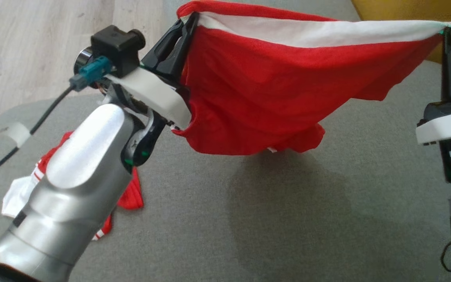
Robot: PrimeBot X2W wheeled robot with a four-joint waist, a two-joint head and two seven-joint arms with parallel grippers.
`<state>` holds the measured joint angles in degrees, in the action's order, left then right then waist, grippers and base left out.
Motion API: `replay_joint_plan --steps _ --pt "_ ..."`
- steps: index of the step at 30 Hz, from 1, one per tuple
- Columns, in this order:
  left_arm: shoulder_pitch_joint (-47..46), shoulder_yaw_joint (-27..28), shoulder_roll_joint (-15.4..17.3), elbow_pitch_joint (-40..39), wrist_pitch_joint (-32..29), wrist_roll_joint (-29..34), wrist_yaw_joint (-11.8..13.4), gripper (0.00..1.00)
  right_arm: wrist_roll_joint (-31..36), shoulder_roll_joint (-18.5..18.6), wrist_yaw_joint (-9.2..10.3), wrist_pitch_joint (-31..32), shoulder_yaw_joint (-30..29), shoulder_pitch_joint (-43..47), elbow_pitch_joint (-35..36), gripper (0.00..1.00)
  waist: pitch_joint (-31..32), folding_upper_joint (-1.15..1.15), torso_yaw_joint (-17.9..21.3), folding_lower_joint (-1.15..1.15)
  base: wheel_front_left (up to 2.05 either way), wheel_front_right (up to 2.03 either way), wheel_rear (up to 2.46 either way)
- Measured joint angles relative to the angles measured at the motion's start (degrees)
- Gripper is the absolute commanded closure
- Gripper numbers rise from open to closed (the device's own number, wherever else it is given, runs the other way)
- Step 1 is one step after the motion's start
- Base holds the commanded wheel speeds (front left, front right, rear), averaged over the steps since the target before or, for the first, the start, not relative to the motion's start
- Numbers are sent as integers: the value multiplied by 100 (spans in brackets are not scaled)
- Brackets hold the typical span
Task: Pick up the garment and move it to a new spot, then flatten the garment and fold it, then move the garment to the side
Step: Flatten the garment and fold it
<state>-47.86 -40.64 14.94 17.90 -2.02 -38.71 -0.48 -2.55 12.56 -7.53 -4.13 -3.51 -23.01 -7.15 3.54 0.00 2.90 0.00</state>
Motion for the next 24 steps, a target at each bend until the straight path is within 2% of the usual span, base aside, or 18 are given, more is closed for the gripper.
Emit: replay_joint_plan --steps 4,8,12,16,19,23,24 --pt "34 59 67 -136 -227 -232 -3 100 -58 116 0 182 118 -8 59 100 -157 0 46 0 0 0 0" --pt "-32 316 111 5 -409 -563 -12 100 -318 279 0 321 452 -416 -281 100 -509 0 138 0 0 0 0" --pt "-516 365 205 349 -474 -505 -172 100 -481 347 0 313 717 -1429 -868 100 -980 0 222 1 0 0 0" --pt "-1510 481 191 884 -423 -399 -321 100 -554 374 0 118 867 -2633 -1630 100 -1526 0 296 2 0 0 0" --pt "-2312 615 141 1411 -245 -343 -411 100 -482 357 0 -229 1026 -3510 -2281 100 -1937 0 347 3 0 0 0" --pt "-3232 654 -67 1976 221 -88 -508 100 -255 264 0 -839 822 -4675 -3059 100 -2414 0 406 3 0 0 0" --pt "-3232 654 -67 1976 221 -88 -508 100 -255 264 0 -839 822 -4675 -3059 100 -2414 0 406 3 0 0 0"
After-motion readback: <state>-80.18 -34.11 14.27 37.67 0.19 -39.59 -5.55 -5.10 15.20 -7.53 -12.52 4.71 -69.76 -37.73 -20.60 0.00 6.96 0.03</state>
